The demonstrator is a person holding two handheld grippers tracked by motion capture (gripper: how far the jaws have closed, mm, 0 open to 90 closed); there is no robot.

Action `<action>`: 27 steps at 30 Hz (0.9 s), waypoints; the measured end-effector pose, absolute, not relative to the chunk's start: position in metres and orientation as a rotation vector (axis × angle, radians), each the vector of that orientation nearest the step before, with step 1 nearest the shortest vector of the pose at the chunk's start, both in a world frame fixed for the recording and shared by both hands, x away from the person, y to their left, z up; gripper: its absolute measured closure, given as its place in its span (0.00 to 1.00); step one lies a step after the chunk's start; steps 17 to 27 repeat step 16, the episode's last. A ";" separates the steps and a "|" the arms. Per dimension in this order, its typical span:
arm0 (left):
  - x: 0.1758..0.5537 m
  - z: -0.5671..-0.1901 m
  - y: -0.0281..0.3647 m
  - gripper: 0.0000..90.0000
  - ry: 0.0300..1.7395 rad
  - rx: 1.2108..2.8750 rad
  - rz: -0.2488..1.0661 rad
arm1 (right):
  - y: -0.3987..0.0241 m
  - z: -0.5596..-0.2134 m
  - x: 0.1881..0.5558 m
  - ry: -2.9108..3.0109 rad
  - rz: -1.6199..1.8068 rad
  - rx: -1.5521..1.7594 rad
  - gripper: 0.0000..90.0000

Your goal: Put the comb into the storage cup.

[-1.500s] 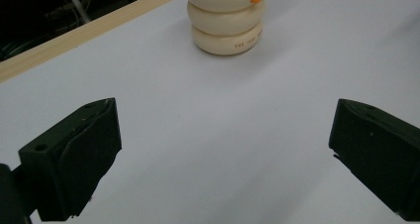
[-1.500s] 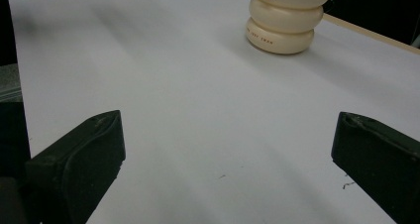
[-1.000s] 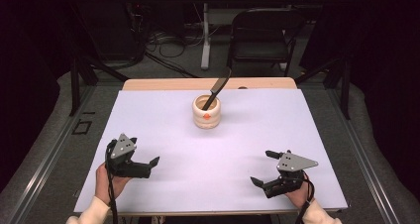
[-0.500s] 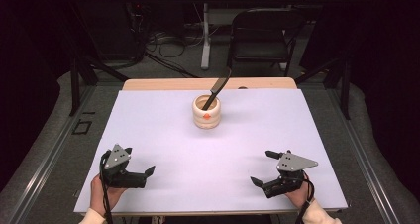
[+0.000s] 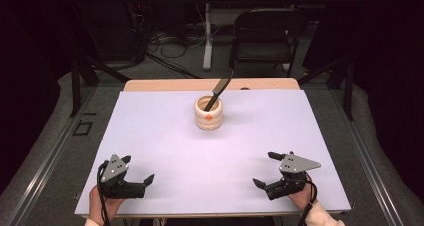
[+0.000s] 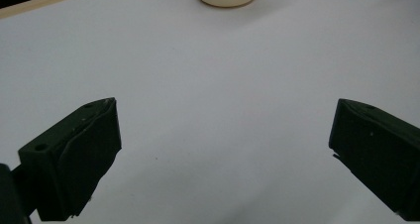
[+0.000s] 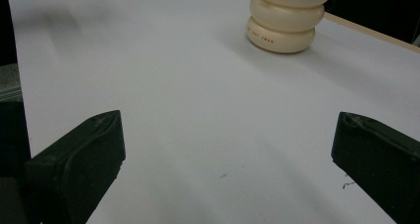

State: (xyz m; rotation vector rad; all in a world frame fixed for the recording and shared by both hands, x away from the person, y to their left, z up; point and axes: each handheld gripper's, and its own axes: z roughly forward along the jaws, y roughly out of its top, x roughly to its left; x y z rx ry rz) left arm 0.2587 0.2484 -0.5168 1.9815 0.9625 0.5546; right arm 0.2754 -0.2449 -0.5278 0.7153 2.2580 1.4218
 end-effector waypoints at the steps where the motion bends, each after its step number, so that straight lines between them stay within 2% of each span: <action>1: 0.258 -0.517 0.249 0.00 0.963 1.986 0.555 | -0.245 -0.528 0.275 2.258 1.422 0.716 0.00; 27: 0.251 -0.524 0.250 0.00 0.956 1.967 0.590 | -0.246 -0.527 0.275 2.251 1.427 0.709 0.00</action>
